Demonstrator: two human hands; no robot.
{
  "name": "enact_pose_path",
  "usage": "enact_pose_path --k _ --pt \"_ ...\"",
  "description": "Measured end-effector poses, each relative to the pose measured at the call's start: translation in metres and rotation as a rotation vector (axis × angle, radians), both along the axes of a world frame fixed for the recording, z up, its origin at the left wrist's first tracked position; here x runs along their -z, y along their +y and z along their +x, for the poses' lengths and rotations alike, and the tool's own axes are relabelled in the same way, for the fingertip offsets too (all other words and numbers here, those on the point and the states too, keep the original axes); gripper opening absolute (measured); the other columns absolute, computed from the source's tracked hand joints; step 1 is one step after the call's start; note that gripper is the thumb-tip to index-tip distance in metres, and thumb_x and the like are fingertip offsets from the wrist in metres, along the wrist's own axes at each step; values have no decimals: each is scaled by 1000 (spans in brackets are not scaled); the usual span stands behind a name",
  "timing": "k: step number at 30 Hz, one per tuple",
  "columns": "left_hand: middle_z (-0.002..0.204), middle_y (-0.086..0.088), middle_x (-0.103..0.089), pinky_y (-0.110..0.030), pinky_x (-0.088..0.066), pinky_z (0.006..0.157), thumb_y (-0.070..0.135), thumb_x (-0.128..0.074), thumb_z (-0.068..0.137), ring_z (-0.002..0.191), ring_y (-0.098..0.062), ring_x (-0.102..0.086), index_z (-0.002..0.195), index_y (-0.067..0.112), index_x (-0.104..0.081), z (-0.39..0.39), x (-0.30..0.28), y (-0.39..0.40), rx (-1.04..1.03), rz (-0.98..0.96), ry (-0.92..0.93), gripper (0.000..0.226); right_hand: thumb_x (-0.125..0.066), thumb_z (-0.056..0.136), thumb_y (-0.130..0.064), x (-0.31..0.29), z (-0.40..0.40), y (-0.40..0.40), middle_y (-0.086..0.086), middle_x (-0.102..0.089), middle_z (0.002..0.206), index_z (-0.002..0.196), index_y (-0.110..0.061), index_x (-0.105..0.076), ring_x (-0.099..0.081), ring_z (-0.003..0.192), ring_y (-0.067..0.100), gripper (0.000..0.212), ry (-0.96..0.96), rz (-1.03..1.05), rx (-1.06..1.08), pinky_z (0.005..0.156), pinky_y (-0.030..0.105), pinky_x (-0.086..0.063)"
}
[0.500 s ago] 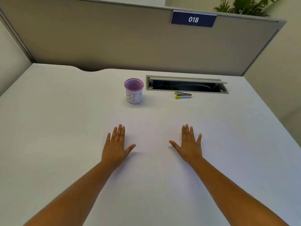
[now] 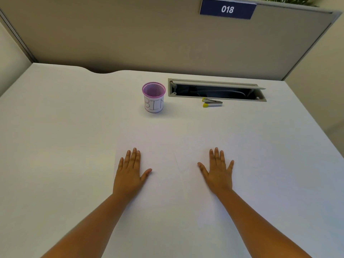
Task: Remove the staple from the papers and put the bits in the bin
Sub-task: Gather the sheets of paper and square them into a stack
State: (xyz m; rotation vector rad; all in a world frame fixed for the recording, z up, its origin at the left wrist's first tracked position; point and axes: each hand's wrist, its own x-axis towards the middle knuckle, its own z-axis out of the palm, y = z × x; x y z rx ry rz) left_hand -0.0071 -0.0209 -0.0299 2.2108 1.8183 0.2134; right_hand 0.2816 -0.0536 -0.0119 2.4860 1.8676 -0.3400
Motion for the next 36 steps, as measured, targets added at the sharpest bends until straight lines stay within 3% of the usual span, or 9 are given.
enact_pose_path --k 18,24,27,30,33,36 --pt "153 -1 0 -35 1 115 74 15 74 141 -15 4 145 7 -6 0 1 -2 -6 15 -16 99 35 56 -74 5 1 1 0 8 158 147 -21 7 11 146 18 109 -27 26 8 115 51 7" --pt "155 -6 -10 -32 1 115 76 15 71 142 -16 -1 145 5 -10 -2 -2 2 -11 -17 -85 106 13 71 -68 6 2 1 0 7 159 148 -21 5 11 146 18 91 -14 33 2 115 51 8" --pt "149 -15 -30 -39 -7 115 62 -13 87 139 -29 -23 141 -1 -26 1 -14 -1 -117 92 -88 84 10 72 -67 7 3 0 1 5 159 148 -20 2 9 146 19 90 0 49 4 115 52 7" --pt "144 -18 -37 -45 -19 111 30 -52 90 132 -35 -34 136 0 -38 10 -27 -8 -444 144 -160 56 10 72 -67 9 4 1 1 5 159 148 -20 2 9 146 18 90 6 56 7 115 52 7" --pt "140 -19 -37 -50 -29 100 35 -64 82 125 -38 -36 135 4 -37 16 -41 -10 -741 -59 -162 67 11 71 -67 9 4 1 1 5 159 148 -20 2 9 146 18 91 1 51 7 115 52 8" --pt "133 -22 -41 -49 -34 94 44 -70 75 119 -39 -39 132 2 -36 15 -45 -5 -819 -159 -125 78 13 70 -67 9 4 1 1 6 159 148 -20 4 10 146 18 91 -13 45 7 115 52 8"
